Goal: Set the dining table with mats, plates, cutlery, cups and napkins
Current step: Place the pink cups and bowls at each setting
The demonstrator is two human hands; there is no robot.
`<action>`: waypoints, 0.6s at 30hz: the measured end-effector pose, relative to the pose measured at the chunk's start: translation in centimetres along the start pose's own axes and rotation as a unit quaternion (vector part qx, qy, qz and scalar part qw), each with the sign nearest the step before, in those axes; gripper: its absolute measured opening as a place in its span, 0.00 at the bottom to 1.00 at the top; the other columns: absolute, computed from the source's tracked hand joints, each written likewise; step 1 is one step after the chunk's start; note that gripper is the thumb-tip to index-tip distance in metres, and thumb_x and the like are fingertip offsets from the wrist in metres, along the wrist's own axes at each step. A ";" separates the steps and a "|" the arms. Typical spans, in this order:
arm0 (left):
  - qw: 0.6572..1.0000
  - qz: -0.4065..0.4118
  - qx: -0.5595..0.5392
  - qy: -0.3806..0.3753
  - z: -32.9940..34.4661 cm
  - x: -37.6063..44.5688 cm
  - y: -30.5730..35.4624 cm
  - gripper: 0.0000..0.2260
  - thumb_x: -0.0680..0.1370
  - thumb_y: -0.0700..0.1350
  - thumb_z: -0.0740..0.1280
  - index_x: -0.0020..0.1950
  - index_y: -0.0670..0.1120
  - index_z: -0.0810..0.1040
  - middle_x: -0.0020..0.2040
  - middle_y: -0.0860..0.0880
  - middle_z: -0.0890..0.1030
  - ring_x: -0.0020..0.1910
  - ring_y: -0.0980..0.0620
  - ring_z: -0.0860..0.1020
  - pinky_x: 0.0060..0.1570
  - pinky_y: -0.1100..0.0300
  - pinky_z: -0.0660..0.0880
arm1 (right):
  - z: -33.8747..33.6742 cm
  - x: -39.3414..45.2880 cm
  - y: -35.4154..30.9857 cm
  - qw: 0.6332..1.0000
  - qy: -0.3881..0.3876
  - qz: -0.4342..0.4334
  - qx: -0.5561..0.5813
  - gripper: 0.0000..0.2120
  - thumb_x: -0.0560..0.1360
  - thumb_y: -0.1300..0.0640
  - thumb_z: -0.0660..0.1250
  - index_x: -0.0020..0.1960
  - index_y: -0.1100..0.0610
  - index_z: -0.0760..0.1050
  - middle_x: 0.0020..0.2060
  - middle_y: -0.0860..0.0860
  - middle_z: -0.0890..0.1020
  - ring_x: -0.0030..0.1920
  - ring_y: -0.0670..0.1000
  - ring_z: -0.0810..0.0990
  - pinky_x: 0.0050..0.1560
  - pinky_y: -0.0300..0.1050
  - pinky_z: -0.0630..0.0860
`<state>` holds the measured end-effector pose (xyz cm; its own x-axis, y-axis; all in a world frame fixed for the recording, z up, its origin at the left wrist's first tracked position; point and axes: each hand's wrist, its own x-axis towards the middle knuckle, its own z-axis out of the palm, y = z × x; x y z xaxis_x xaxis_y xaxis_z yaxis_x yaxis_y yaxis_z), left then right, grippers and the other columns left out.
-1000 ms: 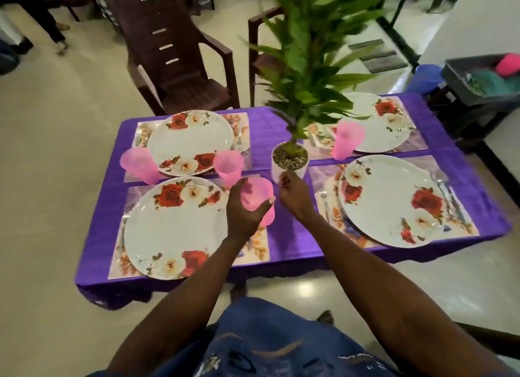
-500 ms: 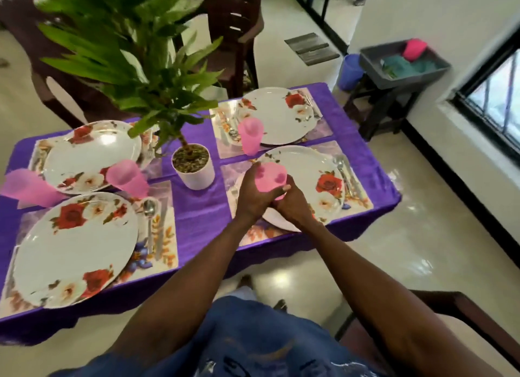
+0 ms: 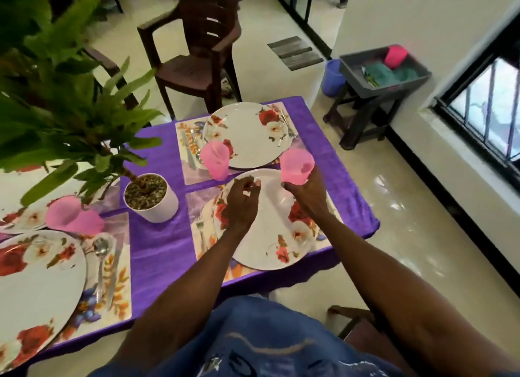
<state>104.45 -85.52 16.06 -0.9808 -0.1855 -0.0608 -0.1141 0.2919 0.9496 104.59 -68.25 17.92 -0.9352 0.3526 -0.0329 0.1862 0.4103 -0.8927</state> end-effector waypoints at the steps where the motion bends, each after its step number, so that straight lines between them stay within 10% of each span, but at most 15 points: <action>1: 1.000 -0.003 0.001 0.008 0.3 0.2 0.1 0.09 0.79 0.47 0.68 0.54 0.43 0.81 0.49 0.52 0.81 0.48 0.54 0.76 0.52 0.62 0.73 | -0.4 1.1 0.3 1.000 0.012 0.011 0.008 0.33 0.65 0.57 0.80 0.66 0.54 0.70 0.54 0.42 0.76 0.49 0.37 0.75 0.46 0.29 0.69; 12: 0.995 -0.012 0.079 0.050 4.4 1.9 -0.5 0.05 0.78 0.41 0.68 0.46 0.41 0.82 0.43 0.48 0.81 0.44 0.50 0.77 0.48 0.59 0.71 | -1.0 10.1 2.9 0.998 -0.038 0.040 0.006 0.36 0.62 0.45 0.80 0.66 0.43 0.68 0.56 0.42 0.79 0.54 0.46 0.79 0.50 0.52 0.81; 18: 0.988 -0.033 0.108 0.104 6.2 0.6 0.4 0.06 0.79 0.41 0.67 0.50 0.39 0.82 0.47 0.45 0.83 0.45 0.53 0.75 0.45 0.68 0.65 | -0.8 12.6 5.1 0.992 -0.126 0.004 0.012 0.34 0.62 0.48 0.77 0.64 0.55 0.72 0.52 0.49 0.81 0.50 0.48 0.80 0.46 0.45 0.77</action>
<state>102.81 -79.67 14.52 -0.9185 -0.3939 -0.0350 -0.2309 0.4624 0.8561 94.00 -60.98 13.28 -0.9798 0.1337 -0.1486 0.1897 0.3874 -0.9022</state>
